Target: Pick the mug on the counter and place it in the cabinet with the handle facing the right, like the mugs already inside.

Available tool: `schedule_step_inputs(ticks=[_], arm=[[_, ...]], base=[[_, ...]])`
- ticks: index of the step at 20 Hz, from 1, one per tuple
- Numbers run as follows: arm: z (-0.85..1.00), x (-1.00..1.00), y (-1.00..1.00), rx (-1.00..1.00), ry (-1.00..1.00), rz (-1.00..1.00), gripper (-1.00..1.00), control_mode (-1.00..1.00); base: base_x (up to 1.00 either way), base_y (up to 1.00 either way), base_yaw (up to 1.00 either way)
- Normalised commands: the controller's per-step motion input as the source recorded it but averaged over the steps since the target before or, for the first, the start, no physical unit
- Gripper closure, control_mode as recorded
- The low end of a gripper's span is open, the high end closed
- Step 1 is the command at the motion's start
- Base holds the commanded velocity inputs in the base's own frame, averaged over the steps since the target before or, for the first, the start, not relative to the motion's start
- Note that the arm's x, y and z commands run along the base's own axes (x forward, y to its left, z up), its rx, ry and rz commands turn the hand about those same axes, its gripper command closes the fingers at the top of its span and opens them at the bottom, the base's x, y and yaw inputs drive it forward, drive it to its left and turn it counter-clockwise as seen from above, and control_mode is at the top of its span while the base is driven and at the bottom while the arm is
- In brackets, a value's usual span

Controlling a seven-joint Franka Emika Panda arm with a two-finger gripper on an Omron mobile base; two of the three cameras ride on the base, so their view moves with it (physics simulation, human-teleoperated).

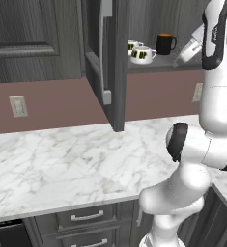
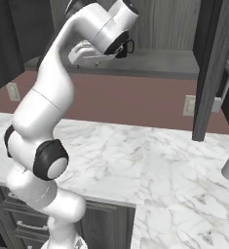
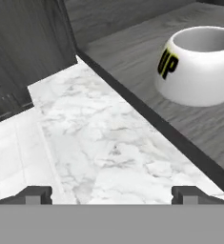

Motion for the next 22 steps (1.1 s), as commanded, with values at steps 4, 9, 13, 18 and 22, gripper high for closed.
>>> schedule_step_inputs(ticks=[4,9,13,18,22], arm=[[-0.23,-0.88,0.18,-0.01,-0.02,-0.21,-1.00,-1.00],[-0.38,-0.91,0.11,-0.09,-0.07,-0.19,-1.00,-1.00],[-0.56,-0.76,0.09,-0.33,-0.17,-0.15,-1.00,-1.00],[-0.50,-0.18,0.49,-0.35,0.00,-0.10,-1.00,-1.00],[-0.78,0.01,0.55,-0.28,0.17,-0.11,-1.00,-1.00]], base=[[0.00,0.00,0.00],[0.00,0.00,0.00],[0.00,0.00,0.00],[0.00,0.00,0.00],[0.00,0.00,0.00]])
